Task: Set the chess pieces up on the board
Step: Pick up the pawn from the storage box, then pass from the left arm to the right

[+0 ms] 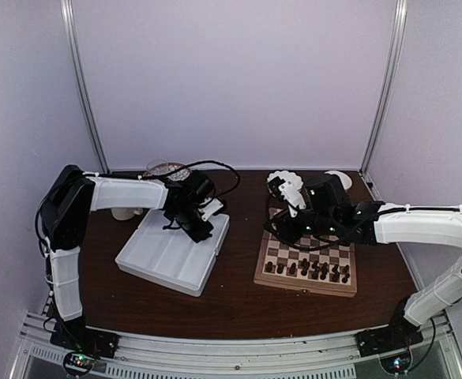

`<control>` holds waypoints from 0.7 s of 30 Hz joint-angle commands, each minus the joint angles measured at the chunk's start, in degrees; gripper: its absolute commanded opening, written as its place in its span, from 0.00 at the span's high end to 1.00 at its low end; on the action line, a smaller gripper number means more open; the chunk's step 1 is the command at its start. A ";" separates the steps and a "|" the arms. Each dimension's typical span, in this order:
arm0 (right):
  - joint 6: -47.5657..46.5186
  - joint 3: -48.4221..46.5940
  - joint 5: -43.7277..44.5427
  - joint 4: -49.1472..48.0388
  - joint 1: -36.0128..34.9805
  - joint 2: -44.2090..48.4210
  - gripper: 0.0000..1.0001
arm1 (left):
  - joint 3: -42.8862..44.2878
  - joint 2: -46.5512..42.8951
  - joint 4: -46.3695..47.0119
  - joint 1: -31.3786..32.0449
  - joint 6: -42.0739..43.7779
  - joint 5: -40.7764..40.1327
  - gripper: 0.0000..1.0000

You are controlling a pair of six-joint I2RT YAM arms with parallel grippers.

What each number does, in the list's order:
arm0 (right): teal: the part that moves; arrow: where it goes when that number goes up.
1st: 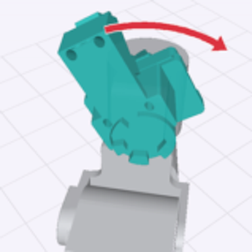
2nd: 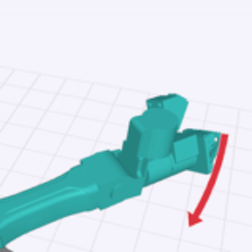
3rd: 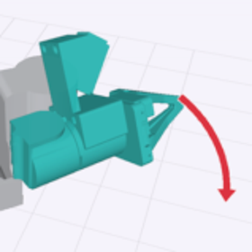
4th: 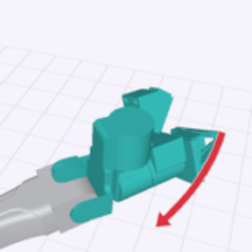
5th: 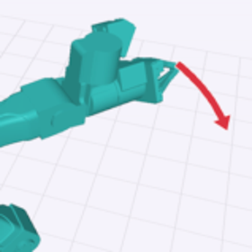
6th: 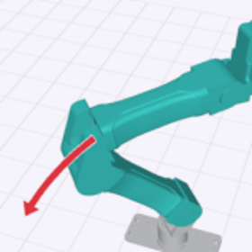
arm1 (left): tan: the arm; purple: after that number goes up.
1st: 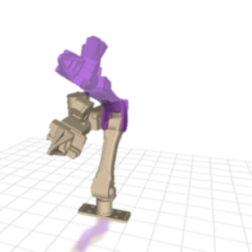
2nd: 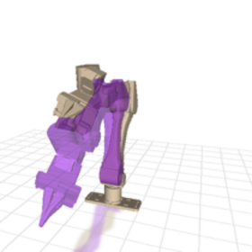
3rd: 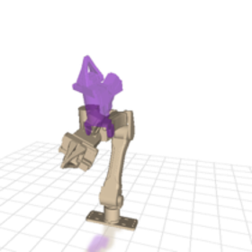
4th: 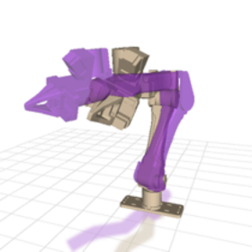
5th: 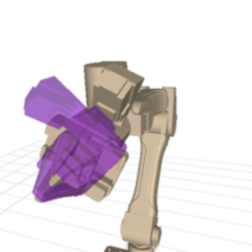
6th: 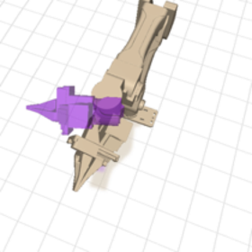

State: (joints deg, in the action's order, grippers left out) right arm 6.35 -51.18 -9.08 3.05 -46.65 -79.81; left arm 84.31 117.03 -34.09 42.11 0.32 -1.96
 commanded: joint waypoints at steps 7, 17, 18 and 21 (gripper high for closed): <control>0.34 -1.54 -1.87 -1.10 -0.35 -1.69 0.56 | -4.89 -7.03 5.75 0.26 -3.85 -3.08 0.82; 0.49 -1.64 -2.49 -1.18 -0.37 -1.97 0.56 | -5.37 -6.84 7.11 0.26 -4.27 -2.11 0.82; 0.50 -1.64 -2.77 -1.27 -0.37 -2.11 0.56 | -5.88 -7.35 7.61 0.26 -4.27 -1.30 0.82; 1.11 -1.82 -4.49 -1.89 -0.39 -2.76 0.57 | -7.16 -9.40 9.13 0.25 -4.12 2.94 0.82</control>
State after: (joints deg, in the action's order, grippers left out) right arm 6.39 -51.18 -11.20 2.74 -46.63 -81.69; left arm 78.61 111.26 -28.49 42.11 -3.27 -3.66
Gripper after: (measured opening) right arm 0.437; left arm 0.181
